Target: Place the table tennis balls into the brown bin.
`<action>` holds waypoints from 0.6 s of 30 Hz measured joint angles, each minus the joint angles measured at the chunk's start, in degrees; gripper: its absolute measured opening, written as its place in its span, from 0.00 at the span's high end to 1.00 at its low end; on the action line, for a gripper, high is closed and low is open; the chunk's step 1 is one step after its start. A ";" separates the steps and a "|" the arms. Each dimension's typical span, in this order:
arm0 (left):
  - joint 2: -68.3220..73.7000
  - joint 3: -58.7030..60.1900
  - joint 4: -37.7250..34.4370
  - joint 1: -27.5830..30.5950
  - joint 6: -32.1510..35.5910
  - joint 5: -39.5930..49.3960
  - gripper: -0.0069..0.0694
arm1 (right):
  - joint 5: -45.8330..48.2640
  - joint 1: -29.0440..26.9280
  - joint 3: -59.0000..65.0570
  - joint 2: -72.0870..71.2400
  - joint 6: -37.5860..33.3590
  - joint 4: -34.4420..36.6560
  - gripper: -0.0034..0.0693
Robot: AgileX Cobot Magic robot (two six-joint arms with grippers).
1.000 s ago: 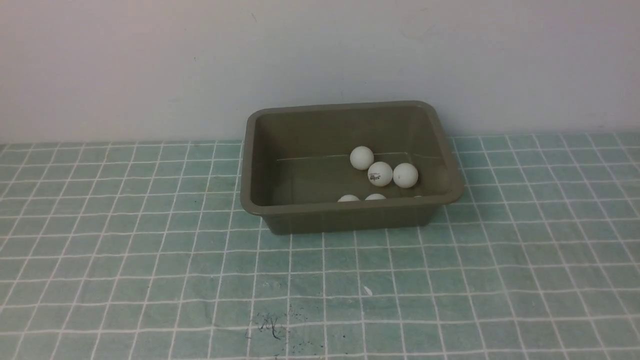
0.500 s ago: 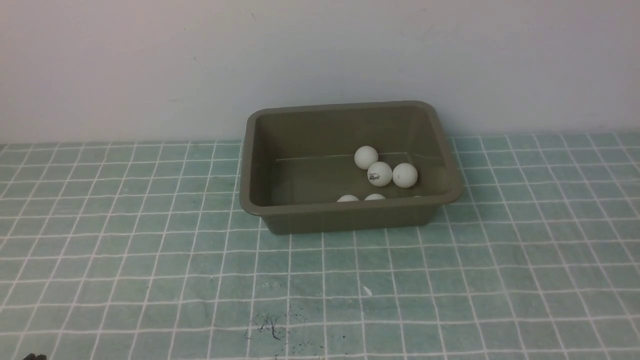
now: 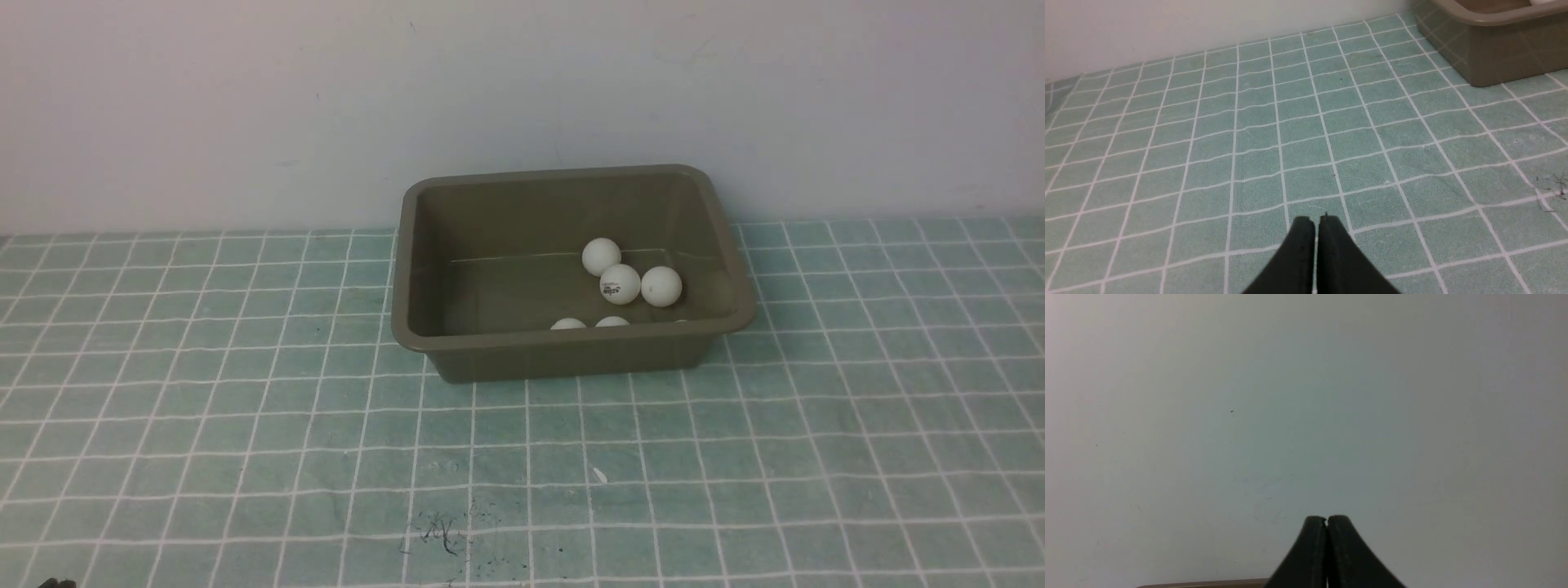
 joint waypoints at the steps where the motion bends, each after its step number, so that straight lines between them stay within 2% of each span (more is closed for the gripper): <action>1: 0.00 0.00 0.00 0.00 0.00 0.00 0.92 | 0.00 0.00 0.00 0.00 0.00 0.00 0.97; 10: 0.00 0.00 -0.02 0.00 0.00 0.05 0.92 | 0.00 -1.34 2.80 -1.18 0.00 -0.18 0.97; 13: 0.00 0.00 -0.02 0.00 0.00 0.05 0.92 | -0.11 -3.62 7.83 -1.50 0.00 0.11 0.97; 18: 0.00 0.00 -0.02 0.00 0.00 0.05 0.92 | -0.45 -8.65 23.78 -1.50 -1.92 0.42 0.97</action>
